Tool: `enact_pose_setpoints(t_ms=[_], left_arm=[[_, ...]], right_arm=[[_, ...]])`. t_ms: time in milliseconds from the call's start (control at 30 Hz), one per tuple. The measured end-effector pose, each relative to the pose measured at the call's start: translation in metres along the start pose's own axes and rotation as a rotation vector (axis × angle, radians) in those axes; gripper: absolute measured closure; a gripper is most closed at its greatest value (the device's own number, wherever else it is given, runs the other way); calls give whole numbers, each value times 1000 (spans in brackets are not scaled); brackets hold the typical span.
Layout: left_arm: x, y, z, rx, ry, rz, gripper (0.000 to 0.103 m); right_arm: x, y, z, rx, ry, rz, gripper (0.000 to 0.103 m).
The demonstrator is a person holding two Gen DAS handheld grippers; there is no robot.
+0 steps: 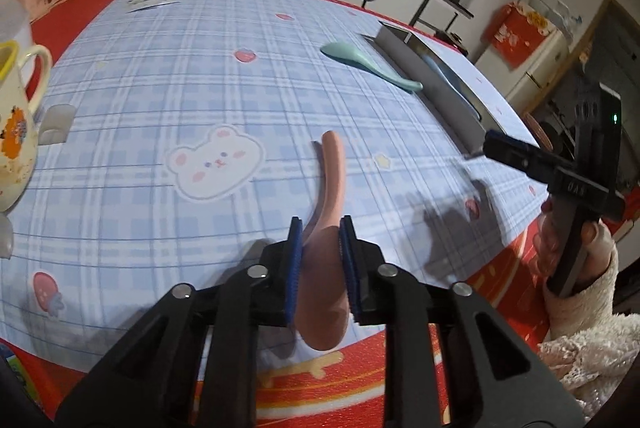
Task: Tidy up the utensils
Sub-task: 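Grasp the mint-green spoon with the right gripper while the left gripper holds the pink spoon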
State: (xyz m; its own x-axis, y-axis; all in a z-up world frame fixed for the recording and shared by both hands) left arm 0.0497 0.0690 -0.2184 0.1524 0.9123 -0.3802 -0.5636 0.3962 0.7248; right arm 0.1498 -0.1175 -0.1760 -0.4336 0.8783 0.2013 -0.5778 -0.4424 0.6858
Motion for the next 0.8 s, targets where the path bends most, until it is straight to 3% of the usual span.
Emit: enact_pose_setpoints(t_ms=[167,267,500,800], left_arm=[[3,5,0,10,-19,43,85],[4,-2,-6,58,-50,88,90],[4,-7,-10,68,-55,60,90],[-5,-24,3,84,-60,23,86]], right_arm=[[1,0,1,-2,2,11,21],[1,-1,1,-3,1,16,21],[-1,-1,2,1,0,21,21],[-1,-3,8,18,44,8,30]])
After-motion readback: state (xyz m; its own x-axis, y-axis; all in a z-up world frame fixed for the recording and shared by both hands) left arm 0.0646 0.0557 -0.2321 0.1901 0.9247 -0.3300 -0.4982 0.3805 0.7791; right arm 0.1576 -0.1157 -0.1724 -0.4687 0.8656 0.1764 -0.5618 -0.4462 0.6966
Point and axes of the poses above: each gripper's, at about its wrist camera, not at the fingertips, and y roughly against the way its jaws point, x to its left, z to its top, the point moved 4 cm from there along -y, roughly the way its jaws point, and after that the axes turned 4 degrees about -z, right-handed, at the moved point
